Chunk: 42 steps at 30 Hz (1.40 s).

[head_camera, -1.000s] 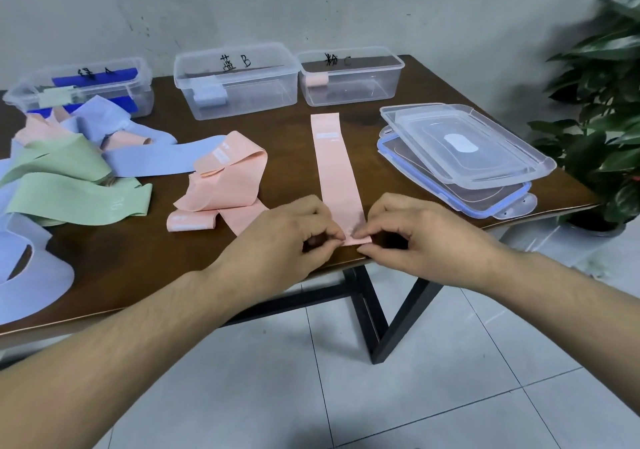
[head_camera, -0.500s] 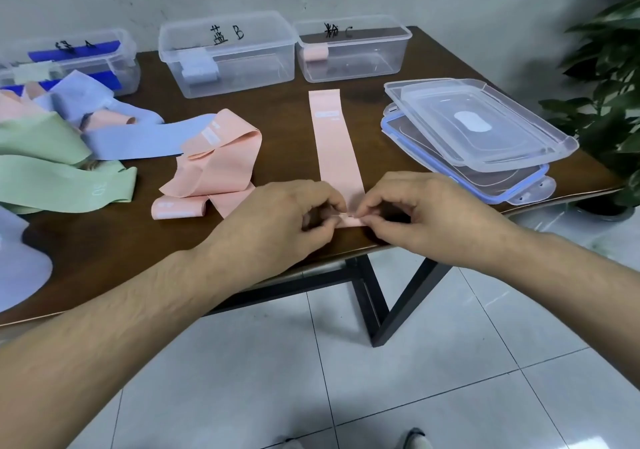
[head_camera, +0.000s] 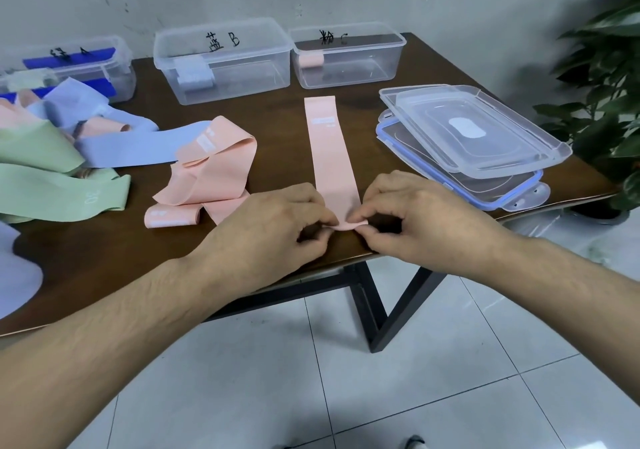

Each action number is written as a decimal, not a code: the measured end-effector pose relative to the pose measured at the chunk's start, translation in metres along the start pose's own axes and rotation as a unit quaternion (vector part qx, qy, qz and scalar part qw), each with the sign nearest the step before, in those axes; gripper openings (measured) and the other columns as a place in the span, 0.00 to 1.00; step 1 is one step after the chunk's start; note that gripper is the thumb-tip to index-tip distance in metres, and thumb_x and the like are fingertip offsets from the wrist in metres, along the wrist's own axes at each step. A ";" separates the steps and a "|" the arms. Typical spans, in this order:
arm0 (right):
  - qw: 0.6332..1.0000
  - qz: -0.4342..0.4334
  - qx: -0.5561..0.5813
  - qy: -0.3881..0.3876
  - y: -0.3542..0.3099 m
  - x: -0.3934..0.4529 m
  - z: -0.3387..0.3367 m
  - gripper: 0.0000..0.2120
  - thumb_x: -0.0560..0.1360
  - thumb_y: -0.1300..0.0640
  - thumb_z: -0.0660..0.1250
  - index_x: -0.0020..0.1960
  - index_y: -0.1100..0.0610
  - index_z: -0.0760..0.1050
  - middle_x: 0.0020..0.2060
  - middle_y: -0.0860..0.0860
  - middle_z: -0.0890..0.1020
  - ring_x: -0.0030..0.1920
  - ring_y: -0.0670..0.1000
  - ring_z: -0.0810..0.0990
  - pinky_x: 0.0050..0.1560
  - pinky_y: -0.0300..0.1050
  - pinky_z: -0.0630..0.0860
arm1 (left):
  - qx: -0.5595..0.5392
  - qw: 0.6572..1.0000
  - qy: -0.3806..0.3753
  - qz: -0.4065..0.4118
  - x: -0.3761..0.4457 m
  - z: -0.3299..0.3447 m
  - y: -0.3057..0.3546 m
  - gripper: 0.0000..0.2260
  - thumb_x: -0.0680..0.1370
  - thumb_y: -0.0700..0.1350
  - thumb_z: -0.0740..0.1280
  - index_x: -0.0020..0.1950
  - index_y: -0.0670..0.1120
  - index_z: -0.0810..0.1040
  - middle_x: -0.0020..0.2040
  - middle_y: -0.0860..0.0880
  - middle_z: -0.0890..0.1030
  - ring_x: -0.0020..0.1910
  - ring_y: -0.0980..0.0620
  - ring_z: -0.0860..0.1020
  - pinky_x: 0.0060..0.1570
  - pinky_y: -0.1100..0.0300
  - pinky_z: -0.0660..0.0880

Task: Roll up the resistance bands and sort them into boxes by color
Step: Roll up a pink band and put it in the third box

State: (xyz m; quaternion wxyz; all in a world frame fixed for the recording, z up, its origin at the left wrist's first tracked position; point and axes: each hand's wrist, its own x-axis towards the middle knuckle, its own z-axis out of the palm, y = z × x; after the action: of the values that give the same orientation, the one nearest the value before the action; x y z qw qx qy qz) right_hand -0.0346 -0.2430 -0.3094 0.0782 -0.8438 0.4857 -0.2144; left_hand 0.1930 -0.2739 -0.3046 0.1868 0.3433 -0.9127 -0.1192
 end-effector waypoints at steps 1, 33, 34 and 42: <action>1.000 0.000 0.008 -0.005 -0.001 -0.001 -0.001 0.06 0.75 0.54 0.71 0.52 0.50 0.84 0.44 0.38 0.76 0.47 0.43 0.73 0.51 0.31 0.69 | -0.009 1.000 -0.001 -0.004 -0.001 0.000 0.002 0.06 0.77 0.47 0.69 0.52 0.51 0.85 0.47 0.58 0.78 0.40 0.69 0.73 0.41 0.79 0.66; 1.000 -0.012 0.017 0.015 0.000 0.000 0.003 0.06 0.77 0.56 0.72 0.53 0.50 0.83 0.46 0.41 0.78 0.47 0.44 0.73 0.51 0.34 0.69 | -0.012 1.000 0.016 -0.003 0.000 0.001 -0.005 0.08 0.77 0.49 0.70 0.53 0.53 0.85 0.50 0.59 0.78 0.43 0.58 0.76 0.45 0.70 0.70; 1.000 -0.003 0.025 0.012 0.001 0.001 0.003 0.06 0.77 0.56 0.71 0.53 0.50 0.83 0.46 0.41 0.78 0.47 0.44 0.73 0.52 0.33 0.69 | -0.013 1.000 0.018 -0.004 -0.001 0.001 -0.005 0.08 0.77 0.48 0.70 0.54 0.53 0.85 0.50 0.59 0.78 0.42 0.58 0.76 0.45 0.70 0.70; 0.999 0.037 0.029 0.003 0.002 0.006 0.003 0.08 0.79 0.53 0.68 0.56 0.49 0.84 0.45 0.37 0.75 0.50 0.42 0.72 0.54 0.31 0.68 | -0.001 1.000 0.001 -0.019 0.002 0.001 -0.004 0.09 0.79 0.45 0.67 0.57 0.52 0.83 0.52 0.58 0.78 0.44 0.61 0.74 0.43 0.73 0.67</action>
State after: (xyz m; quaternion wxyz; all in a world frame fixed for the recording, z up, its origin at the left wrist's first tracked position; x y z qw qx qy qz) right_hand -0.0322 -0.2496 -0.3105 0.1089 -0.8219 0.5106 -0.2278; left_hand 0.1939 -0.2778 -0.3065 0.1858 0.3609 -0.9055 -0.1235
